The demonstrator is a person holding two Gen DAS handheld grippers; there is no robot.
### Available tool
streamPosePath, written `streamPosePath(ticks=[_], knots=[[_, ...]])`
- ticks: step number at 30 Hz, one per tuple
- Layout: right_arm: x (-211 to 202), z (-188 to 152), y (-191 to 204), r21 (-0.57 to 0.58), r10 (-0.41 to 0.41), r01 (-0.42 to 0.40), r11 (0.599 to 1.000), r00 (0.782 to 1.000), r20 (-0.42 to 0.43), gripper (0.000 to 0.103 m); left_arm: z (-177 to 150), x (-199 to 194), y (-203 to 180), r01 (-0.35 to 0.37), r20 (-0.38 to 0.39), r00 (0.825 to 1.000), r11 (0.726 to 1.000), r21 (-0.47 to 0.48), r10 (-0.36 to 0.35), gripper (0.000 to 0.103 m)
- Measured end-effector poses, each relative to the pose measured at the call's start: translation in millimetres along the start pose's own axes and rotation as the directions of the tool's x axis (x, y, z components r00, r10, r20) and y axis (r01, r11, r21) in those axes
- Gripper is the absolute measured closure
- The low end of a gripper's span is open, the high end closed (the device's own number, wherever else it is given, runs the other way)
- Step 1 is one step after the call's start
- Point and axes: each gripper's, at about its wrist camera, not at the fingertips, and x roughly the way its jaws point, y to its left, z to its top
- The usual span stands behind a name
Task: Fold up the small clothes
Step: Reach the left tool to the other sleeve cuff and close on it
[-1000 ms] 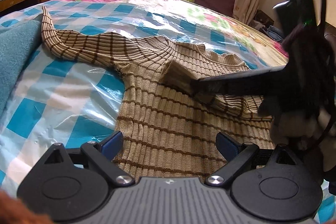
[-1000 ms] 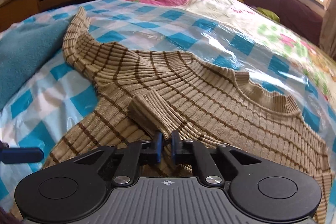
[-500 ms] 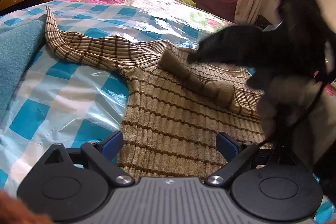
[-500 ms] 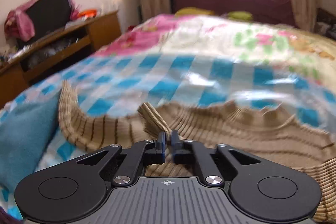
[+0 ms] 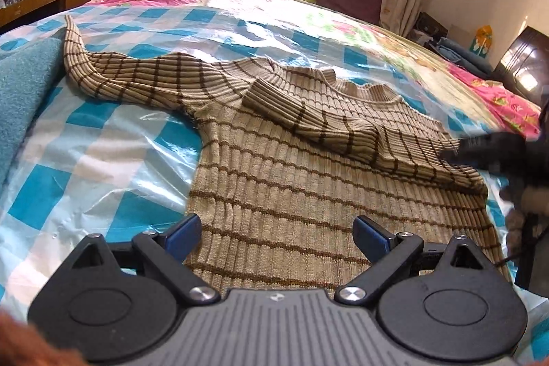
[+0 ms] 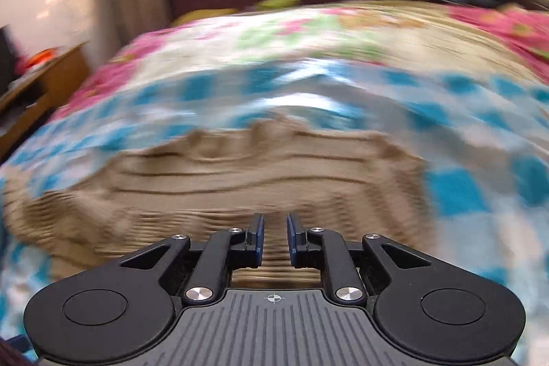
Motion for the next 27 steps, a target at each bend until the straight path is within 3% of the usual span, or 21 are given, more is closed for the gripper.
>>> streamPosePath(ticks=[2, 6, 11, 20, 26, 27], knots=[[8.0, -6.4, -17.0, 0.027, -0.012, 0.013, 1.000, 1.000, -0.022, 0.090, -0.4, 2.5, 0.4, -0.004, -0.010, 1.000, 1.000, -0.002, 0.003, 0.004], [-4.0, -4.5, -12.4, 0.033, 0.022, -0.022, 0.999, 1.000, 0.020, 0.085, 7.4, -6.6, 4.4, -0.045, 0.027, 0.999, 0.999, 0.004, 0.045, 0.004], [-31.8, -14.4, 10.3, -0.010, 0.133, -0.132, 0.991, 0.990, 0.052, 0.085, 33.7, -15.0, 38.6, -0.136, 0.099, 0.985, 0.989, -0.052, 0.140, 0.004], [-51.9, -47.7, 43.2, -0.050, 0.292, -0.292, 0.955, 0.956, 0.011, 0.085, 103.7, 7.1, 122.0, -0.284, 0.148, 0.935, 0.932, -0.226, 0.321, 0.005], [-47.3, -51.7, 51.5, -0.034, 0.328, -0.328, 0.944, 0.945, -0.011, 0.085, 127.5, 49.7, 152.5, -0.318, 0.084, 0.928, 0.889, -0.329, 0.364, 0.013], [-46.2, -51.6, 51.3, -0.031, 0.332, -0.332, 0.943, 0.943, -0.014, 0.085, 127.2, 56.3, 156.7, -0.324, 0.067, 0.927, 0.880, -0.348, 0.368, 0.019]])
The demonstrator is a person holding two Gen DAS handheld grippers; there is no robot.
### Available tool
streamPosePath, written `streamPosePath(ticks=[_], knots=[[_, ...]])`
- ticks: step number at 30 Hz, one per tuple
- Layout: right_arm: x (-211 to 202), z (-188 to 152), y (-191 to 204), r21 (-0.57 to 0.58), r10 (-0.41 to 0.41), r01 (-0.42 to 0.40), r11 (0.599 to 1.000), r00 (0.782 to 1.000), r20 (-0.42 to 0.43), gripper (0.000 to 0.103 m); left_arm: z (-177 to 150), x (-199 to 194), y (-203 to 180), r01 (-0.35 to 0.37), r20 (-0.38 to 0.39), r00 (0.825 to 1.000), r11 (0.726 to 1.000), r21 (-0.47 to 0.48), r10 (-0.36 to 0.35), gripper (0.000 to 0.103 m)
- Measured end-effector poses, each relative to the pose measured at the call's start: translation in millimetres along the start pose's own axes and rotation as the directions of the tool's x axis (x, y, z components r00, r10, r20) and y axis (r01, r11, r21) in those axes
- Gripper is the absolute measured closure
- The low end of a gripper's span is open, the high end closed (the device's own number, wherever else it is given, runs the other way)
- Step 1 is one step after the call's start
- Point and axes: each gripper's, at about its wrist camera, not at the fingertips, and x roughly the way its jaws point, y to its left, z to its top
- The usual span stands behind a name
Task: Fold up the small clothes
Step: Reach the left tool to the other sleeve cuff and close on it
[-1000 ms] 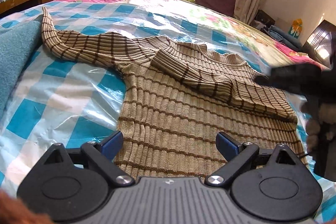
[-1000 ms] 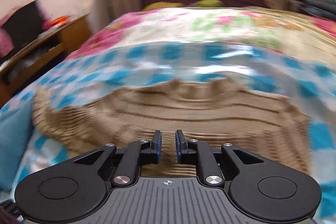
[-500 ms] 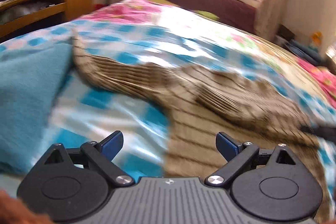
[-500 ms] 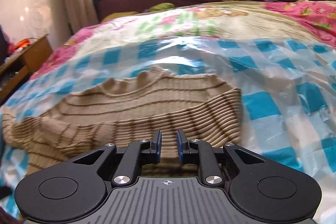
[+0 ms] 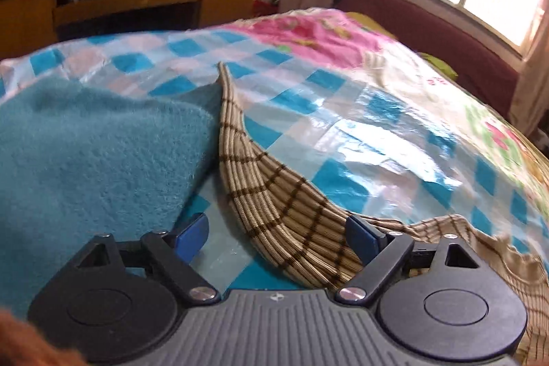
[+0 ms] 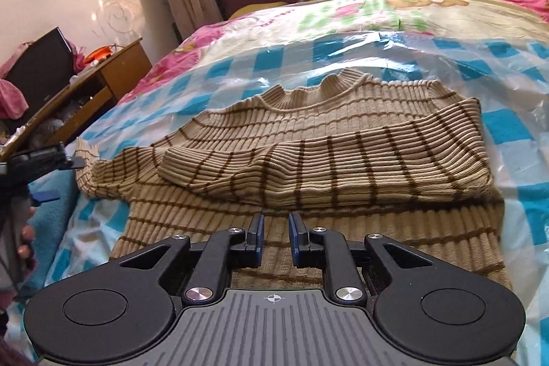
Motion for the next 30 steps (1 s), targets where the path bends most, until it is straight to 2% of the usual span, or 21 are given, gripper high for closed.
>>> streamPosePath(ticks=[1, 2, 4, 8, 10, 12, 17, 19, 22, 23, 26, 28, 30], knots=[[0.5, 0.1, -0.4, 0.003, 0.003, -0.003, 1.000, 1.000, -0.002, 0.085, 0.2, 5.7, 2.8, -0.008, -0.014, 1.000, 1.000, -0.021, 0.008, 0.028], [0.9, 0.0, -0.7, 0.005, 0.006, -0.006, 1.000, 1.000, -0.002, 0.085, 0.2, 11.6, 6.2, -0.012, -0.029, 1.000, 0.999, -0.049, 0.011, 0.033], [0.5, -0.5, -2.0, 0.011, 0.014, -0.014, 1.000, 1.000, -0.005, 0.085, -1.1, 18.2, 14.1, -0.016, -0.053, 0.999, 0.994, -0.111, 0.010, 0.056], [0.5, -1.2, -4.9, 0.025, 0.023, -0.023, 0.999, 1.000, -0.006, 0.085, -3.9, 17.0, 24.2, -0.005, -0.034, 0.999, 0.984, -0.181, -0.001, 0.066], [0.4, -1.1, -6.3, 0.029, 0.023, -0.023, 0.999, 1.000, -0.006, 0.085, -0.7, 16.5, 23.9, 0.004, -0.029, 1.000, 0.983, -0.186, -0.010, 0.080], [-0.2, -1.0, -7.4, 0.038, 0.023, -0.023, 0.999, 1.000, -0.007, 0.085, 4.4, 16.2, 22.3, 0.041, -0.023, 0.999, 0.980, -0.195, -0.046, 0.086], [-7.2, 2.7, -4.8, 0.041, 0.032, -0.033, 0.999, 0.999, 0.012, 0.085, 7.9, -1.1, 5.6, 0.135, 0.018, 0.991, 0.982, -0.134, -0.134, 0.089], [-9.7, 5.3, -1.4, 0.033, 0.040, -0.040, 0.999, 0.999, 0.020, 0.085, 4.3, -12.6, -4.1, 0.217, 0.029, 0.976, 0.971, -0.102, -0.215, 0.090], [-12.0, 11.1, 6.3, 0.017, 0.051, -0.052, 0.999, 0.998, 0.028, 0.085, -6.6, -31.5, -30.5, 0.340, 0.016, 0.941, 0.940, -0.015, -0.339, 0.089], [-12.3, 13.8, 9.1, 0.013, 0.053, -0.053, 0.998, 0.998, 0.031, 0.085, -13.4, -38.6, -39.7, 0.365, 0.012, 0.931, 0.931, 0.023, -0.365, 0.089], [-11.3, 23.2, 18.1, -0.016, 0.060, -0.060, 0.998, 0.998, 0.026, 0.085, -37.0, -56.2, -54.4, 0.393, 0.008, 0.918, 0.914, 0.097, -0.396, 0.089], [-8.9, 30.5, 28.3, -0.054, 0.069, -0.068, 0.996, 0.997, 0.016, 0.085, -44.8, -60.7, -49.4, 0.377, 0.022, 0.925, 0.922, 0.090, -0.380, 0.089], [-3.2, 38.0, 43.1, -0.114, 0.078, -0.077, 0.991, 0.997, 0.004, 0.085, -43.0, -60.1, -34.8, 0.309, 0.063, 0.948, 0.950, 0.052, -0.312, 0.089]])
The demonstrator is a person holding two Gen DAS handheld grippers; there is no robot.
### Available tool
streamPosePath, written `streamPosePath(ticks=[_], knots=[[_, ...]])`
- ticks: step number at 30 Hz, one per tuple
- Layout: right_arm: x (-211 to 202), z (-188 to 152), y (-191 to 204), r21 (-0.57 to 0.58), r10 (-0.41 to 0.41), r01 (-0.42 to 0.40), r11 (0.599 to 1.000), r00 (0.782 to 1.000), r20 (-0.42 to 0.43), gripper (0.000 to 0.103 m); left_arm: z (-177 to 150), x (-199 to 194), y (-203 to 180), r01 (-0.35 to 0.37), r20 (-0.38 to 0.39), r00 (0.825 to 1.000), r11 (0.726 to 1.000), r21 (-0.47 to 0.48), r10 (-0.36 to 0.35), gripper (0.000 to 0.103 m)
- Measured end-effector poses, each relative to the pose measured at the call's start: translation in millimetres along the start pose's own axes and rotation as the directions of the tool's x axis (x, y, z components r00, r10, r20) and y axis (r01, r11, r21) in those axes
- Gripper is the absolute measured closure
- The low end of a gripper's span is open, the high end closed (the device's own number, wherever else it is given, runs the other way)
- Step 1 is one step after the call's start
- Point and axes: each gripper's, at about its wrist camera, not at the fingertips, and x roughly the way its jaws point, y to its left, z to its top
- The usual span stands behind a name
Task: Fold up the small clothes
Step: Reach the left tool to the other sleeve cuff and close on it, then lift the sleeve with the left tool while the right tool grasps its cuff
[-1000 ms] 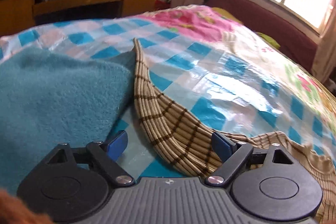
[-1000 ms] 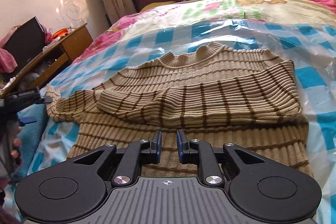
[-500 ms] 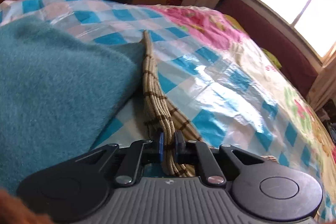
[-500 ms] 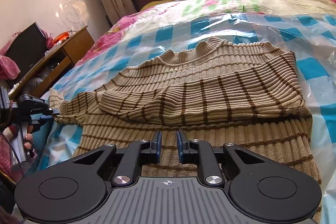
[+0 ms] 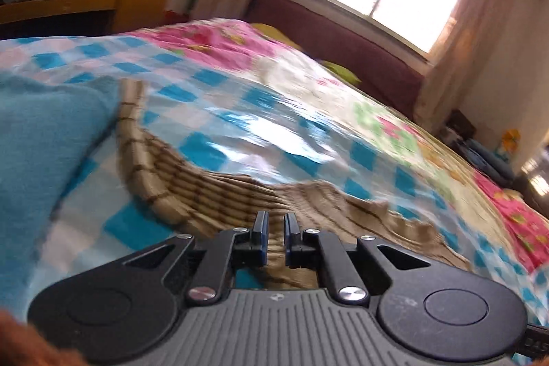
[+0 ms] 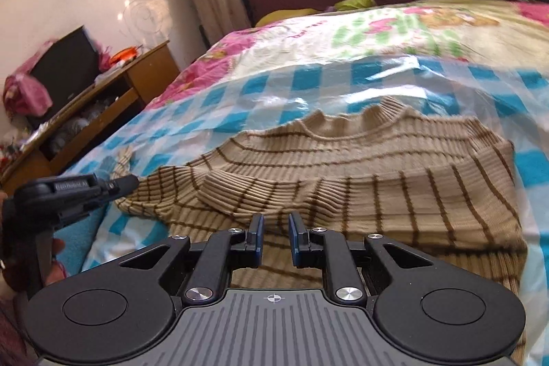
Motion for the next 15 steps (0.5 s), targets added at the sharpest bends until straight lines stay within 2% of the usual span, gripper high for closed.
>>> streamPosePath(ticks=[2, 4, 7, 10, 12, 15], knots=[[11.6, 10.6, 15.6, -0.047, 0.025, -0.026, 0.999, 0.999, -0.022, 0.085, 4.7, 1.4, 15.0, -0.099, 0.038, 0.994, 0.995, -0.013, 0.100, 0.087], [25.7, 23.6, 34.1, -0.081, 0.059, -0.062, 0.995, 0.997, -0.045, 0.085, 9.6, 6.1, 29.2, -0.163, 0.071, 0.983, 0.985, -0.064, 0.167, 0.078], [48.8, 45.1, 65.3, -0.130, 0.099, -0.108, 0.986, 0.993, -0.069, 0.085, 9.4, 26.1, 44.0, -0.260, 0.061, 0.961, 0.958, -0.119, 0.268, 0.067], [79.1, 68.8, 101.1, -0.178, 0.165, -0.187, 0.966, 0.978, -0.129, 0.085, 1.2, 42.3, 61.5, -0.255, 0.016, 0.964, 0.944, -0.210, 0.264, 0.067], [102.6, 82.2, 128.5, -0.208, 0.204, -0.240, 0.948, 0.962, -0.181, 0.073, -3.0, 50.4, 69.1, -0.247, 0.008, 0.967, 0.944, -0.220, 0.255, 0.067], [140.5, 97.3, 172.7, -0.259, 0.234, -0.292, 0.921, 0.944, -0.232, 0.072, -7.7, 50.2, 73.6, -0.199, 0.007, 0.978, 0.952, -0.234, 0.206, 0.079]])
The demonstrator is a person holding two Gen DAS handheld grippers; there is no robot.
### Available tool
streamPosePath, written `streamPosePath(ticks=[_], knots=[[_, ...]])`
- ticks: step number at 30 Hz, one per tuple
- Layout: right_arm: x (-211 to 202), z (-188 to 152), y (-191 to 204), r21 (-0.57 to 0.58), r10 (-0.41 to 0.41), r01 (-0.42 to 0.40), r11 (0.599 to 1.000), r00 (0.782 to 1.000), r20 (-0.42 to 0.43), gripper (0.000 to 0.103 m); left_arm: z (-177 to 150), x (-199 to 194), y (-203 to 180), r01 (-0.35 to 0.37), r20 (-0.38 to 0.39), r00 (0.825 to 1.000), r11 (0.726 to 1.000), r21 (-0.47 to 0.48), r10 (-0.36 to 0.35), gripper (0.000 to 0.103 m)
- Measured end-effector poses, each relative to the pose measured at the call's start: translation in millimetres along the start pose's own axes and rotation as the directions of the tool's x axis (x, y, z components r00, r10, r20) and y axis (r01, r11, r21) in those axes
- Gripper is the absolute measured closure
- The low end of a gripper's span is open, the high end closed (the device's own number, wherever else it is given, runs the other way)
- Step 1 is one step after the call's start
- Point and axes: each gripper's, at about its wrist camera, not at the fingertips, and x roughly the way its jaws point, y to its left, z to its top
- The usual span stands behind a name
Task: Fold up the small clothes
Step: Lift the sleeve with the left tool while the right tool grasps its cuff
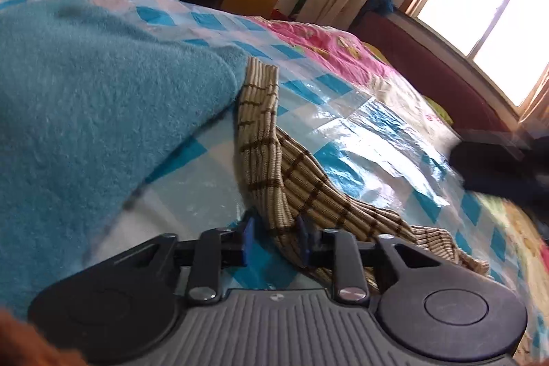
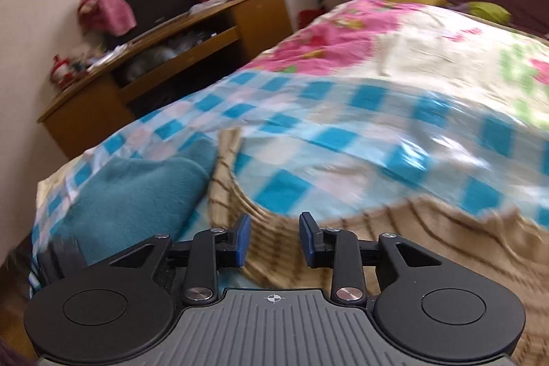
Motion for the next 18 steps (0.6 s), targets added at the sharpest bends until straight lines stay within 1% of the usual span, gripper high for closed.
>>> streamPosePath(ticks=[3, 5, 9, 11, 13, 15, 17, 18], knots=[[48.2, 27.0, 18.3, -0.010, 0.018, -0.018, 1.000, 0.999, -0.050, 0.071, 1.1, -0.4, 1.5, 0.023, 0.006, 1.000, 1.000, 0.013, -0.023, 0.080], [79.9, 39.4, 26.3, -0.010, 0.014, -0.015, 1.000, 0.997, -0.079, 0.070, 2.9, 1.6, 7.6, 0.040, -0.006, 0.999, 0.999, -0.005, -0.040, 0.080], [132.0, 50.6, 27.6, 0.042, 0.011, -0.006, 0.999, 0.991, -0.134, 0.070, 3.0, 3.5, 14.3, 0.061, -0.019, 0.998, 0.998, -0.006, -0.061, 0.080], [148.6, 52.1, 27.9, 0.074, 0.023, -0.012, 0.997, 0.988, -0.154, 0.070, 2.3, 3.2, 16.8, 0.069, -0.020, 0.997, 0.998, -0.011, -0.069, 0.080], [160.8, 52.8, 29.4, 0.081, 0.021, -0.007, 0.997, 0.986, -0.165, 0.070, 2.9, 5.5, 20.2, 0.074, -0.028, 0.997, 0.997, -0.026, -0.075, 0.081], [167.0, 53.4, 30.4, 0.080, 0.008, 0.005, 0.997, 0.986, -0.169, 0.070, 3.2, 5.7, 22.4, 0.077, -0.031, 0.996, 0.996, -0.034, -0.078, 0.081], [170.2, 55.9, 31.3, 0.080, 0.013, 0.000, 0.997, 0.986, -0.167, 0.070, 2.4, 4.8, 22.0, 0.076, -0.028, 0.997, 0.997, -0.030, -0.077, 0.081], [171.1, 57.3, 32.4, 0.075, 0.016, -0.004, 0.997, 0.985, -0.169, 0.074, 1.7, 4.0, 21.2, 0.074, -0.026, 0.997, 0.997, -0.025, -0.075, 0.081]])
